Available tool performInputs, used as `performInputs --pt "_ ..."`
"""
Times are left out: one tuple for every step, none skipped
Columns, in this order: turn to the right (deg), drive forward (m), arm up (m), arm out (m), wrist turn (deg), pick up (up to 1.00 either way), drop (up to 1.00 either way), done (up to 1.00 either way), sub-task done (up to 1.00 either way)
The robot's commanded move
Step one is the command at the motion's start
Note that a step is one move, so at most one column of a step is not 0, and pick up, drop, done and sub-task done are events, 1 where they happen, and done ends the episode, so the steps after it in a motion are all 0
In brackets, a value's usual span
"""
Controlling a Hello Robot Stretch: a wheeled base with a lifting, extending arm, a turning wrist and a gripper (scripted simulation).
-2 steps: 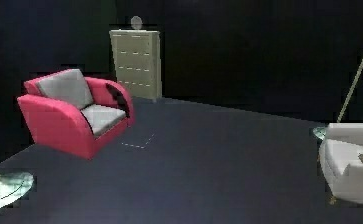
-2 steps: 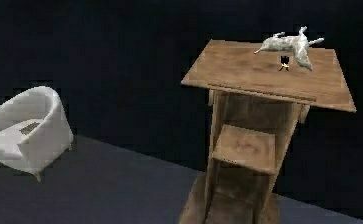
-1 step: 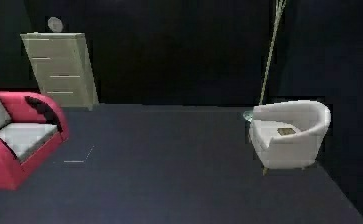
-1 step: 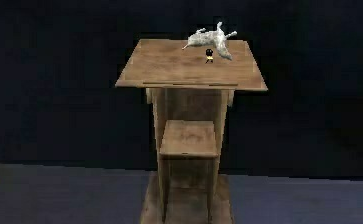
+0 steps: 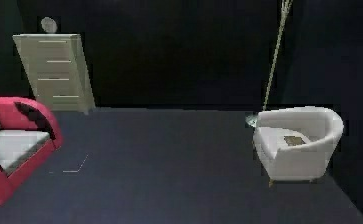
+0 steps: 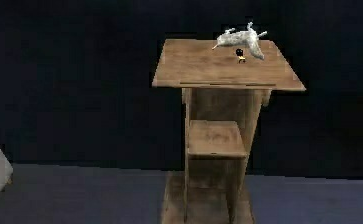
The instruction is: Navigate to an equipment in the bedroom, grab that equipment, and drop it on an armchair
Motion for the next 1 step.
performInputs --pt "-45.0 0.0 0.0 0.0 0.0 0.0 0.0 0.0 0.0"
